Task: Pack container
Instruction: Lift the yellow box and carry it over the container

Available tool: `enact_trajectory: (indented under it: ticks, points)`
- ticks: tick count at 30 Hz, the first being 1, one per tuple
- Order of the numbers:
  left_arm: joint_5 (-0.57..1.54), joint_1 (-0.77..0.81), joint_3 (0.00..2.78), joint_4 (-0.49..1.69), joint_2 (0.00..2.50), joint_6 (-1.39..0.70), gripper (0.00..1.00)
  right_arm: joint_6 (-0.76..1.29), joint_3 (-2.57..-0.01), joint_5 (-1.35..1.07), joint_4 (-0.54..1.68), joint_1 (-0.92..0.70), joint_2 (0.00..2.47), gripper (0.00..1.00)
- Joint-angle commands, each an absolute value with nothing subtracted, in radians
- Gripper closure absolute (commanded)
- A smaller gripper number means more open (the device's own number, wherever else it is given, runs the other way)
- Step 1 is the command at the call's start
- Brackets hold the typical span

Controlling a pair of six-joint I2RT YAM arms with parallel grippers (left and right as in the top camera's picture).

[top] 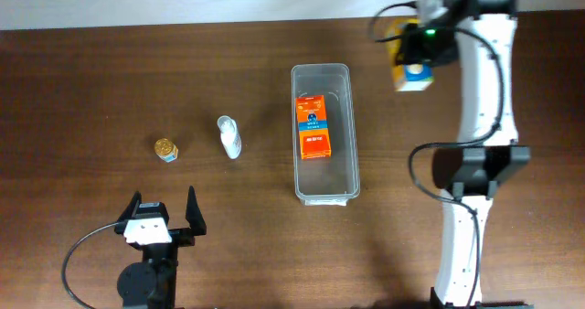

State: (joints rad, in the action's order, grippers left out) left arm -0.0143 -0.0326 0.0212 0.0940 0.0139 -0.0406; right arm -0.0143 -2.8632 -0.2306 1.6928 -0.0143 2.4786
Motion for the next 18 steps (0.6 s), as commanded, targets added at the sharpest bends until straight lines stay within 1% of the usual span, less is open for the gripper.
enact_trajectory:
  ticks: [1, 4, 6, 8, 18]
  points:
    - [-0.006, -0.038, 0.015, 0.092, 0.008, -0.025, 0.01, 0.093, -2.886, -0.286, 1.699, -0.127, 2.424, 0.55]
    - [-0.006, -0.038, 0.015, 0.092, 0.008, -0.025, 0.01, 0.122, -2.886, -0.286, 1.699, -0.204, 2.423, 0.54]
    - [-0.006, -0.038, 0.015, 0.092, 0.008, -0.025, 0.01, 0.122, -2.886, -0.284, 1.699, -0.250, 2.423, 0.48]
    - [-0.006, -0.038, 0.015, 0.092, 0.008, -0.025, 0.01, 0.124, -2.885, -0.279, 1.699, -0.287, 2.423, 0.47]
    - [-0.006, -0.038, 0.015, 0.092, 0.008, -0.025, 0.01, 0.221, -2.883, -0.225, 1.699, -0.381, 2.424, 0.52]
